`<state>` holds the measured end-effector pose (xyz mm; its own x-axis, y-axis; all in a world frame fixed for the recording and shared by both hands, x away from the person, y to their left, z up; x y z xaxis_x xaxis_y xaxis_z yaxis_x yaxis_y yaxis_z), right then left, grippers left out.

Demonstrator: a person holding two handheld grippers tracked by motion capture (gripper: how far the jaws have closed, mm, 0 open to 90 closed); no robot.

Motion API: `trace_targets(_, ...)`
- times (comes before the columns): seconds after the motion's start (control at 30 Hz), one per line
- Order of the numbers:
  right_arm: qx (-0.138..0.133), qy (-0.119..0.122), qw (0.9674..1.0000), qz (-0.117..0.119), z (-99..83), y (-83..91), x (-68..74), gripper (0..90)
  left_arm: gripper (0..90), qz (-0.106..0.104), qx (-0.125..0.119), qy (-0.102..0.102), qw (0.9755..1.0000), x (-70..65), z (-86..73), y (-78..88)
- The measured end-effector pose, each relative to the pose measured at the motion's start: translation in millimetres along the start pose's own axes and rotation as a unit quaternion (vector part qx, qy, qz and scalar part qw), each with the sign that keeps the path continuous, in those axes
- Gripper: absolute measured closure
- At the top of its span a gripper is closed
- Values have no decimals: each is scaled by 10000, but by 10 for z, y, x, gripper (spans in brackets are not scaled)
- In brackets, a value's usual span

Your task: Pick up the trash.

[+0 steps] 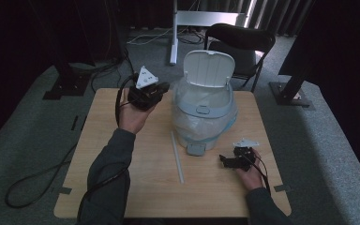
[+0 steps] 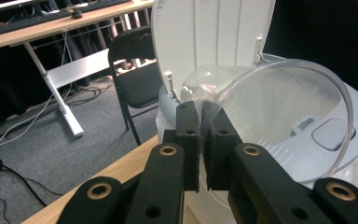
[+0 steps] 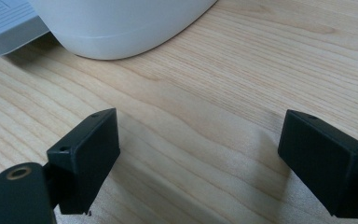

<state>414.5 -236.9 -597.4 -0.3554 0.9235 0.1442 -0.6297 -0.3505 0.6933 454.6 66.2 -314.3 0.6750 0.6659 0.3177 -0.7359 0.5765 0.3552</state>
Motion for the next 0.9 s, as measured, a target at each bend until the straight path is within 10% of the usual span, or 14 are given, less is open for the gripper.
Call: trace_targets(0.9, 2, 0, 10000, -2, 0, 0, 0, 115, 857, -61, 90, -42, 9999, -10, 118, -181)
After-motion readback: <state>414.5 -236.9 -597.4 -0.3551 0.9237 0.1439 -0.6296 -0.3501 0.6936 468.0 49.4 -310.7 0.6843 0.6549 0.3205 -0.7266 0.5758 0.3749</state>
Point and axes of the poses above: each handheld gripper's, and its own axes: y roughly backward along the jaws, z roughly out of its top, x roughly to its left, the point moved 7 cm from there along -y, roughly forward along the jaws, and after that the axes turned 11 degrees about -y, right-handed, at the moved point
